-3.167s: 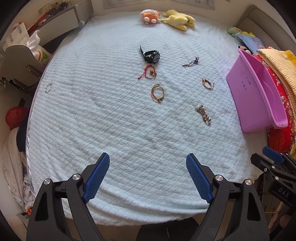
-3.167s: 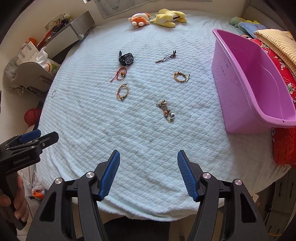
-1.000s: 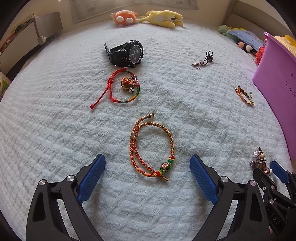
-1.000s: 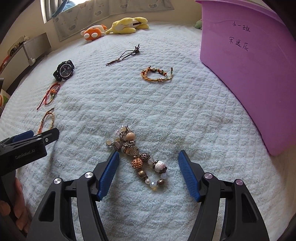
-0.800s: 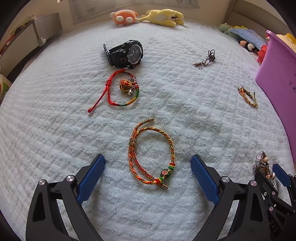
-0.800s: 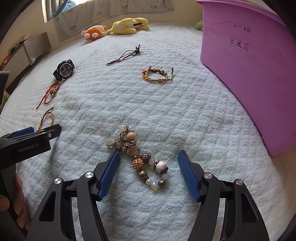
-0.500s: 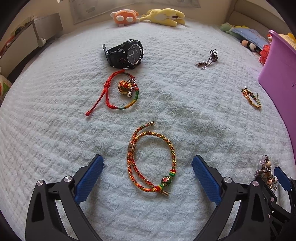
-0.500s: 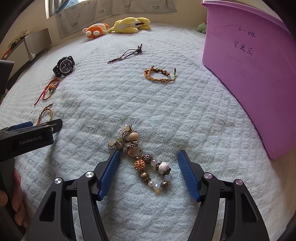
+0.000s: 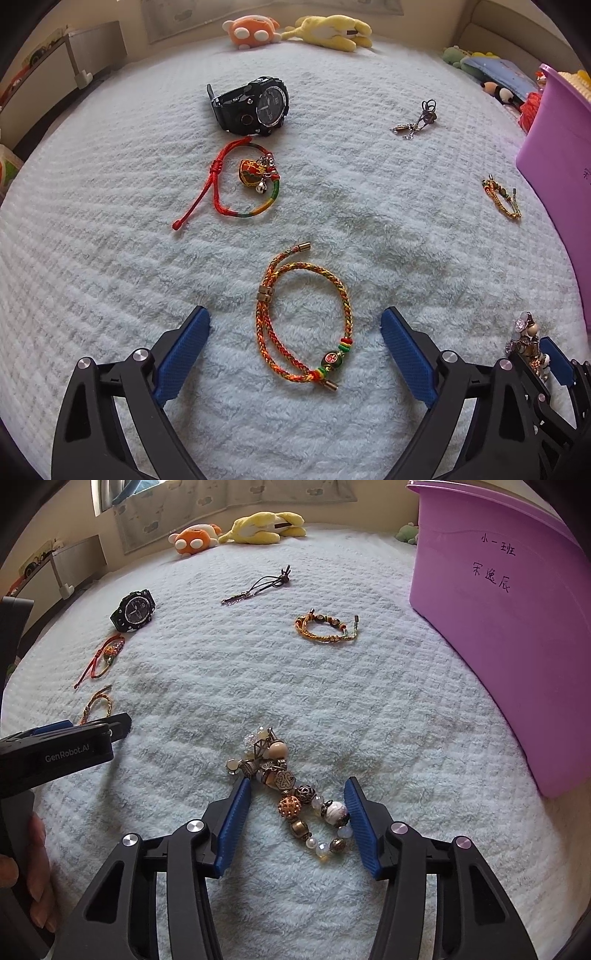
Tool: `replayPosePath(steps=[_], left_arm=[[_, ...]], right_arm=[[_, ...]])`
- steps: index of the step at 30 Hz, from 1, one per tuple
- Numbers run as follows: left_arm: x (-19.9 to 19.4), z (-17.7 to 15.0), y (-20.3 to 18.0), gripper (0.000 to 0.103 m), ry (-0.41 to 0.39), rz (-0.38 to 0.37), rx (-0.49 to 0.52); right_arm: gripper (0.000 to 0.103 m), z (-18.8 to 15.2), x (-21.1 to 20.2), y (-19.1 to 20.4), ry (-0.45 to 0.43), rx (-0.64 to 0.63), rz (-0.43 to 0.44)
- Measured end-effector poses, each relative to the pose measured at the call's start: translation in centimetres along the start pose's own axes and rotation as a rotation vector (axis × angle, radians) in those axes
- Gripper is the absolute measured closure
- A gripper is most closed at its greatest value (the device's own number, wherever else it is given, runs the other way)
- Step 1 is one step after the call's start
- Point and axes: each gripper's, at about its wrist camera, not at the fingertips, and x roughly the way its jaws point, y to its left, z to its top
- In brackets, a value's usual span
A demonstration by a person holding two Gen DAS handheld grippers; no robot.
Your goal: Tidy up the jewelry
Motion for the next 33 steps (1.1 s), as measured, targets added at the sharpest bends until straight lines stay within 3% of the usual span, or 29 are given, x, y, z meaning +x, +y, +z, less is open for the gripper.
replayPosePath(steps=[7,14,17,20,21,24,33], left_arm=[[-0.8,-0.4,0.5,0.026,0.006,-0.001,-0.008],[-1.3,-0.4,1.0,0.042,0.021,0.003,-0.025],[-1.6,-0.5,1.1,0.053,0.023,0.005,-0.027],[-2.0,-0.6,1.1,0.073,0.018,0.005,-0.022],[-2.0,-0.6,1.2,0.082,0.016,0.003,-0.021],[-2.3,-0.8,1.5,0.092,0.009,-0.015,-0.014],[-3.6,-1.7,2.0,0.093,0.017,-0.070,-0.002]], right_arm=[[0.055,0.0,-0.1,-0.2,0.009,0.016,0.008],[0.065,0.1,-0.3,-0.2,0.022,0.017,0.012],[0.071,0.1,-0.4,-0.1,0.029,0.018,0.012],[0.080,0.1,-0.5,-0.3,0.037,0.019,0.016],[0.080,0.1,-0.6,-0.3,0.040,0.020,0.019],[0.080,0.2,-0.7,-0.5,0.044,0.029,0.029],[0.081,-0.2,-2.0,-0.9,0.042,0.069,0.069]])
